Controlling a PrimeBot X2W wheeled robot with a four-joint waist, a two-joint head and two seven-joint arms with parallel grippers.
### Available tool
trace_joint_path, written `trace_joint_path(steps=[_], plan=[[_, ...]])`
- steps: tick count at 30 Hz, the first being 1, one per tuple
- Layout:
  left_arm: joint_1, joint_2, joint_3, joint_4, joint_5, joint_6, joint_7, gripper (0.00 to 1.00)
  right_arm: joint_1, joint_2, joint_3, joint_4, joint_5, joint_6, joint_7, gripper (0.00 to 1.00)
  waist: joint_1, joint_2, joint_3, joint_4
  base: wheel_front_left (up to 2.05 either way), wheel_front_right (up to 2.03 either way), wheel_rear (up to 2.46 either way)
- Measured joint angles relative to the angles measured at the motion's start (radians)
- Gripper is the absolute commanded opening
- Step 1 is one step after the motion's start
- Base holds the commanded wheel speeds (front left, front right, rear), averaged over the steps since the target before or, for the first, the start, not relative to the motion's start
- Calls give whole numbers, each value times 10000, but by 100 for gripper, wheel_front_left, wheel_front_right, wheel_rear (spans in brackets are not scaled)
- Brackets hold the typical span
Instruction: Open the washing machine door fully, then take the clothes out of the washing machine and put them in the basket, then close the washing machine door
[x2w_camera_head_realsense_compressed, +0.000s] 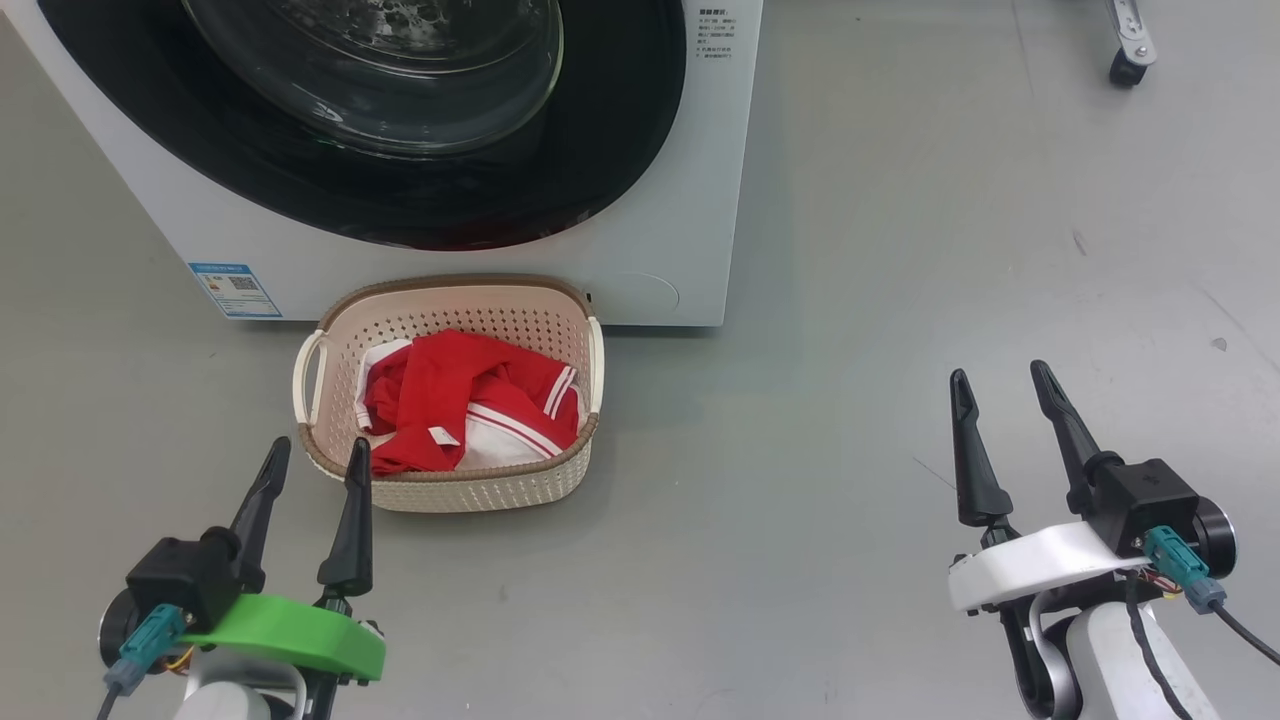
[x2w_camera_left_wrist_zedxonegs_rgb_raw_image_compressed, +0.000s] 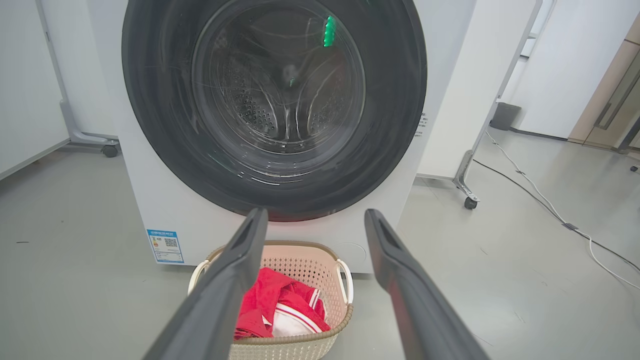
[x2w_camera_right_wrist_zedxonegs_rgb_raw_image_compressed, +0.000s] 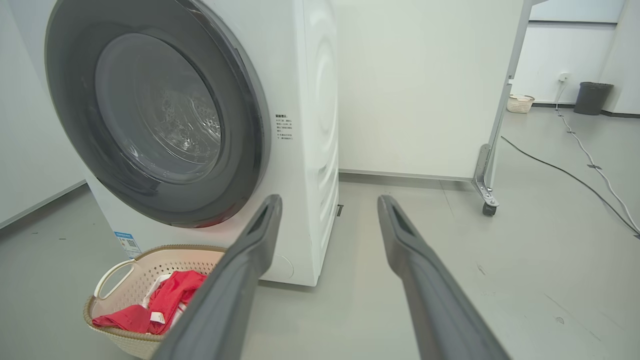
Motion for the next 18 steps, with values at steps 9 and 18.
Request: trace_joint_path(steps=[9, 18], plan=[[16, -134, -119, -86, -35, 0, 0, 100, 83, 15, -94, -194, -15, 0, 0, 100, 0, 0, 2, 27, 0, 0, 0], [20, -136, -188, -278, -178, 0, -2, 100, 231, 33, -119, -274, -94, 0, 0, 100, 0, 0, 33, 63, 0, 0, 0]])
